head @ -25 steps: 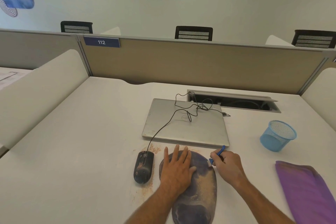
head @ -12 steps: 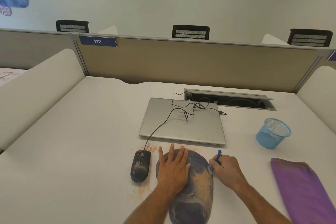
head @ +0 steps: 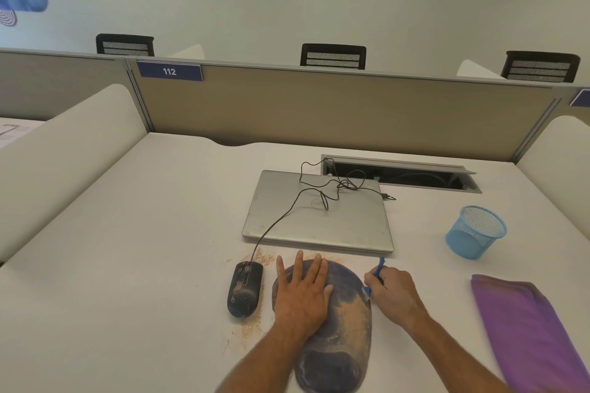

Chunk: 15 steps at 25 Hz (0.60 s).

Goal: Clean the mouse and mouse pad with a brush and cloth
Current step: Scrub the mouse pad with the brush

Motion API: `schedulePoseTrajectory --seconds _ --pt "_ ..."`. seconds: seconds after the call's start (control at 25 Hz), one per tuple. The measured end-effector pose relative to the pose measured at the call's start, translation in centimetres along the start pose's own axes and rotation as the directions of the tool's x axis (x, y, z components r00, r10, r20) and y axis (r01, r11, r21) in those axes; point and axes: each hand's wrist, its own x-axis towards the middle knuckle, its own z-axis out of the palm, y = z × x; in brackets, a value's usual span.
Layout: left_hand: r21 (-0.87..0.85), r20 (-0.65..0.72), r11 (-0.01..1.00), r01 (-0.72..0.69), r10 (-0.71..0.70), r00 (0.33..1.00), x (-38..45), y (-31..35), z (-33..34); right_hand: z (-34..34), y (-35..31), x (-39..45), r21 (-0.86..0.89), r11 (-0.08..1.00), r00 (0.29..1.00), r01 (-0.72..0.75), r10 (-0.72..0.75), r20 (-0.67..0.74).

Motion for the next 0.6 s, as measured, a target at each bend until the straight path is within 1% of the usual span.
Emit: schedulePoseTrajectory --seconds 0.04,0.08,0.16,0.28,0.4,0.52,0.6 --pt "0.0 0.0 1.0 0.0 0.0 1.0 0.0 0.02 0.04 0.07 -0.07 0.02 -0.017 1.0 1.0 -0.001 0.001 0.028" --pt "0.0 -0.001 1.0 0.0 0.0 1.0 -0.01 0.06 0.09 0.13 -0.13 0.06 -0.008 1.0 1.0 -0.001 0.001 0.026" --pt "-0.001 0.0 1.0 0.003 -0.003 1.0 -0.01 0.05 0.07 0.14 -0.14 0.09 0.025 1.0 1.0 -0.001 0.001 -0.01" --pt "-0.006 0.013 1.0 0.007 -0.007 1.0 0.09 0.1 0.06 0.31 -0.35 -0.03 0.012 1.0 0.999 0.007 -0.007 0.043" --pt "-0.008 0.012 1.0 0.01 -0.01 1.0 0.09 0.06 0.05 0.19 -0.45 -0.16 0.068 0.998 1.0 -0.003 0.004 -0.018" --pt "-0.01 0.016 1.0 0.014 -0.014 1.0 0.07 0.11 0.09 0.38 -0.63 -0.28 -0.006 1.0 0.999 -0.001 0.001 0.042" --pt "-0.015 0.017 1.0 0.015 -0.015 1.0 0.12 0.15 0.09 0.37 -0.62 -0.31 0.022 1.0 1.0 -0.008 0.008 0.005"
